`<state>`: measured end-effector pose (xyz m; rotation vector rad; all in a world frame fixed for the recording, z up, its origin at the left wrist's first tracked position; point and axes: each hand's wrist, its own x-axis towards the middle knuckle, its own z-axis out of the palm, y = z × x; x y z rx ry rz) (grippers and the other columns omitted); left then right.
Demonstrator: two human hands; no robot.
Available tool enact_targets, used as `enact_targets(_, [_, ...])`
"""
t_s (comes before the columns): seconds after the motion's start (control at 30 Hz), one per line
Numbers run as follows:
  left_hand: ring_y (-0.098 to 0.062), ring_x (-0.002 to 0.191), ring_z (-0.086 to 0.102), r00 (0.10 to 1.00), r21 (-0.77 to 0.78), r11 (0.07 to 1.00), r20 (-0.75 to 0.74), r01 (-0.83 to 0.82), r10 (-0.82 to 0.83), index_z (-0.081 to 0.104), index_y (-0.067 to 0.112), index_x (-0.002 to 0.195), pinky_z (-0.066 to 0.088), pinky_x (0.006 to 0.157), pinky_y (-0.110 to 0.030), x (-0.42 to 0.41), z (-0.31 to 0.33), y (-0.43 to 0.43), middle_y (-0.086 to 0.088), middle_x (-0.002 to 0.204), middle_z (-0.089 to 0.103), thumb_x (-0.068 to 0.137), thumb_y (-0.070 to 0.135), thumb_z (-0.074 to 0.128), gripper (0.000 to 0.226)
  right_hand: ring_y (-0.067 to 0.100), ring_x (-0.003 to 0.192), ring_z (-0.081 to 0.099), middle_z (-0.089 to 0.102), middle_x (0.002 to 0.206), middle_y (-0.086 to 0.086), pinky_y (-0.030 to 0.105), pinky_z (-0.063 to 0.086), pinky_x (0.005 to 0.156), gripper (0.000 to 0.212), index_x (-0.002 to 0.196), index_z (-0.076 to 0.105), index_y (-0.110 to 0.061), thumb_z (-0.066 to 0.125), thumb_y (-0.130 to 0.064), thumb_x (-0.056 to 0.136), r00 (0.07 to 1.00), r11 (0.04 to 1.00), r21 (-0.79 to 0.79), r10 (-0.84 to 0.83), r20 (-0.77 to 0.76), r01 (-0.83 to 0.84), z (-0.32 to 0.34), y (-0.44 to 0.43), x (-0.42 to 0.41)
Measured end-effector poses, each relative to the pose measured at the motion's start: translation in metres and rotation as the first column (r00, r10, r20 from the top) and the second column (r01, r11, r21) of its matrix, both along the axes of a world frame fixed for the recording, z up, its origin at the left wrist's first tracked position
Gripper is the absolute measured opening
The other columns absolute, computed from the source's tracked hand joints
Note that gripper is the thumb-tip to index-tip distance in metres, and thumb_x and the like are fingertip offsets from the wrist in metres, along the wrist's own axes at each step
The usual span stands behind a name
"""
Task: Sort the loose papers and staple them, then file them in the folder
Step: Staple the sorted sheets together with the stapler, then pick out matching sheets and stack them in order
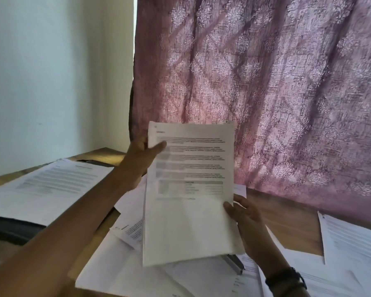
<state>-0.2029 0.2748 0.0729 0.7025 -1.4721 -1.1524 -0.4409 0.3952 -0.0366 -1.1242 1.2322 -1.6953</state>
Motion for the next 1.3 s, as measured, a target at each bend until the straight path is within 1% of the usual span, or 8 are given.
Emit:
enact_targets(0.13, [-0.019, 0.096, 0.070, 0.958, 0.242, 0.965, 0.238, 0.100, -0.159, 0.057, 0.020, 0.119, 0.058, 0.081, -0.041, 0.023, -0.052, -0.006, 0.000, 0.111, 0.070, 0.073, 0.031, 0.081, 0.053, 0.037, 0.094, 0.070, 0.073, 0.108, 0.014, 0.055, 0.057, 0.080, 0.025, 0.118, 0.064, -0.010, 0.058, -0.012, 0.094, 0.998, 0.998, 0.033, -0.057, 0.012, 0.057, -0.005, -0.006, 0.014])
enact_targets(0.23, [-0.021, 0.105, 0.066, 0.904, 0.278, 0.954, 0.371, 0.109, -0.212, 0.059, 0.022, 0.121, 0.053, 0.092, -0.048, 0.049, -0.077, -0.009, 0.000, 0.115, 0.069, 0.071, 0.027, 0.081, 0.055, 0.033, 0.091, 0.071, 0.074, 0.103, 0.011, 0.048, 0.058, 0.080, 0.022, 0.115, 0.067, -0.010, 0.056, -0.012, 0.096, 0.997, 0.993, 0.103, -0.053, -0.059, 0.059, -0.005, -0.016, 0.032])
enact_targets(0.53, [-0.024, 0.108, 0.059, 0.752, -0.069, 0.935, 0.576, -0.347, 0.321, 0.061, 0.010, 0.117, 0.047, 0.096, -0.038, 0.167, -0.083, -0.060, -0.007, 0.119, 0.064, 0.081, 0.014, 0.072, 0.038, 0.026, 0.101, 0.070, 0.073, 0.111, 0.008, 0.037, 0.059, 0.080, 0.029, 0.120, 0.063, -0.009, 0.062, -0.005, 0.091, 0.926, 0.891, 0.287, 0.376, -0.034, -0.351, 0.022, -0.085, 0.137])
enact_targets(0.8, [-0.031, 0.107, 0.055, 0.529, -0.144, 0.841, 0.719, -0.521, 0.451, 0.061, 0.008, 0.107, 0.042, 0.081, -0.032, 0.277, -0.086, -0.117, -0.016, 0.125, 0.057, 0.077, 0.011, 0.075, 0.034, 0.015, 0.081, 0.069, 0.070, 0.100, 0.007, 0.030, 0.059, 0.074, 0.013, 0.091, 0.063, -0.010, 0.065, 0.002, 0.087, 0.909, 0.903, 0.285, 0.378, -0.177, -0.320, 0.006, -0.146, 0.262])
enact_targets(0.97, [-0.030, 0.108, 0.054, 0.429, -0.169, 0.821, 0.785, -0.545, 0.447, 0.058, 0.008, 0.113, 0.042, 0.080, -0.031, 0.300, -0.091, -0.127, -0.014, 0.127, 0.054, 0.081, 0.009, 0.069, 0.034, 0.012, 0.070, 0.069, 0.070, 0.107, 0.017, 0.024, 0.060, 0.071, 0.020, 0.105, 0.063, 0.005, 0.068, -0.002, 0.087, 0.896, 0.907, 0.292, 0.376, -0.235, -0.304, 0.002, -0.159, 0.286])
enact_targets(1.07, [-0.032, 0.118, 0.051, 0.269, -0.250, 0.780, 0.842, -0.573, 0.468, 0.049, 0.009, 0.129, 0.041, 0.091, -0.036, 0.296, -0.090, -0.124, -0.013, 0.132, 0.052, 0.086, 0.019, 0.065, 0.047, 0.016, 0.074, 0.073, 0.071, 0.091, 0.005, 0.023, 0.060, 0.073, 0.044, 0.125, 0.053, 0.000, 0.071, -0.007, 0.086, 0.911, 0.906, 0.328, 0.350, -0.219, -0.270, -0.001, -0.154, 0.279])
enact_targets(1.17, [-0.033, 0.127, 0.043, 0.037, -0.429, 0.710, 0.842, -0.559, 0.538, 0.035, 0.015, 0.141, 0.036, 0.100, -0.043, 0.275, -0.088, -0.115, -0.008, 0.137, 0.048, 0.088, 0.036, 0.062, 0.063, 0.013, 0.076, 0.072, 0.067, 0.092, -0.001, 0.017, 0.058, 0.070, 0.043, 0.124, 0.052, -0.009, 0.071, -0.011, 0.085, 0.912, 0.929, 0.316, 0.287, -0.293, -0.191, -0.003, -0.142, 0.256])
enact_targets(1.3, [-0.027, 0.125, 0.048, 0.265, -0.481, 0.751, 0.732, -0.452, 0.628, 0.045, 0.017, 0.135, 0.040, 0.102, -0.043, 0.224, -0.089, -0.101, 0.000, 0.130, 0.057, 0.086, 0.034, 0.065, 0.055, 0.004, 0.074, 0.064, 0.059, 0.095, -0.015, 0.002, 0.043, 0.051, 0.035, 0.118, 0.053, -0.022, 0.069, -0.022, 0.087, 0.847, 0.962, 0.271, 0.158, -0.507, -0.017, -0.001, -0.124, 0.210])
